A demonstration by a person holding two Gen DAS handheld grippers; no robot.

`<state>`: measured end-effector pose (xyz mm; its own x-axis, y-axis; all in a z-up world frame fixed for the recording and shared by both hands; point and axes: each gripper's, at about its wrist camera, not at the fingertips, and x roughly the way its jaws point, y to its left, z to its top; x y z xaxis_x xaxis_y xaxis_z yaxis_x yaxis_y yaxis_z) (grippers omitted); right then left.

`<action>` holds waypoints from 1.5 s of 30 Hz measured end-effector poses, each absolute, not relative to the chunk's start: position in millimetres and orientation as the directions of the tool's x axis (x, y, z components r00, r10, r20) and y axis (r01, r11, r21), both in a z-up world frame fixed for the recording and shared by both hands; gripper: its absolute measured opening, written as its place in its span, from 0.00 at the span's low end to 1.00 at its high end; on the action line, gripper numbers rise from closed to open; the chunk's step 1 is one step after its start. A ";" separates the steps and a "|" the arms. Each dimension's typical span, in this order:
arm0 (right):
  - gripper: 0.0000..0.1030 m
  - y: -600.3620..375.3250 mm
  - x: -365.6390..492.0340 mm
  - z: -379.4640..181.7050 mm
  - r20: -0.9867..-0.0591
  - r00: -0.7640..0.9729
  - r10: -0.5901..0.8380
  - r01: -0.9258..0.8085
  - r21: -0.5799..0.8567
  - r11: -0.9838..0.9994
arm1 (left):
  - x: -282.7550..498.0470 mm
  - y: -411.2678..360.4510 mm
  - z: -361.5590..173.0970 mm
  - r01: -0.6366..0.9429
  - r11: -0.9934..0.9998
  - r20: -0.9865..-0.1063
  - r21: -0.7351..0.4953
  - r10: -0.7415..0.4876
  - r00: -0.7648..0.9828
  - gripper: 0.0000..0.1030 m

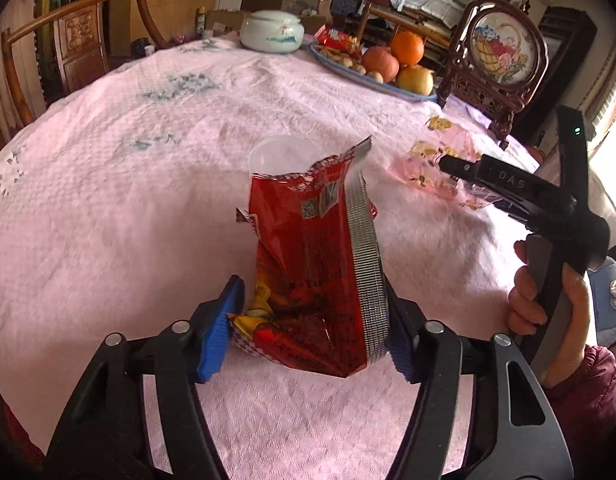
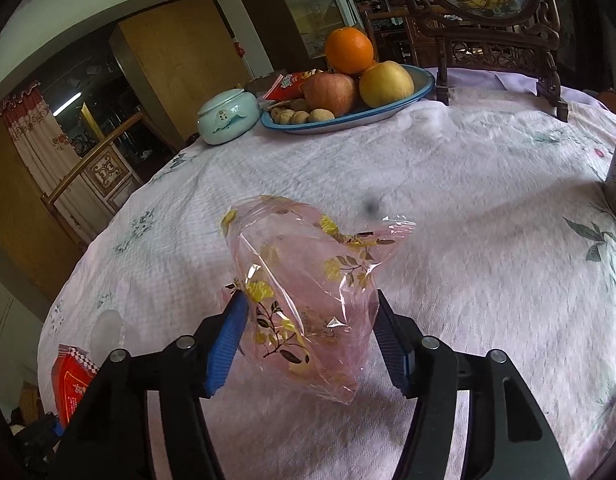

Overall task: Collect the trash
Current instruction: 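Grasp the pink floral plastic bag with the right tool while the left tool holds the red bag, then carry both bags over the red basket and open both tools to drop them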

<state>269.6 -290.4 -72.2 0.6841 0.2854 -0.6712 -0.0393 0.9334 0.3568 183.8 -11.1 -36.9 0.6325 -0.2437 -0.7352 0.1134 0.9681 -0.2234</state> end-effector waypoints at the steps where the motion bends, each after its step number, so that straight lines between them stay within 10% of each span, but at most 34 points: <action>1: 0.56 -290.4 269.3 -72.2 -0.669 0.684 0.289 -0.039 0.362 0.931 | 178.7 -10.5 -32.3 0.117 0.969 -0.713 -0.219 -0.241 0.659 0.57; 14: 0.37 -283.0 262.4 -65.3 -0.659 0.700 0.276 -0.061 0.330 0.942 | 93.7 30.3 7.0 0.039 0.981 -0.608 -0.188 -0.147 0.780 0.57; 27: 0.36 -227.1 185.6 25.3 -0.453 0.713 0.535 -0.365 0.412 0.835 | 1.9 122.4 16.7 -0.186 0.964 -0.560 -0.191 0.048 0.827 0.57; 45: 0.36 -103.2 93.9 -8.3 -0.577 0.538 0.614 -0.599 0.251 0.760 | -87.4 307.2 -99.3 -0.541 0.771 -0.701 -0.336 0.179 0.690 0.68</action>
<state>93.9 -103.2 -8.3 0.5381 0.6143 -0.5771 -0.5989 0.7605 0.2511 -87.4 307.2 -99.3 0.6905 0.1789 -0.7009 -0.5411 0.7707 -0.3363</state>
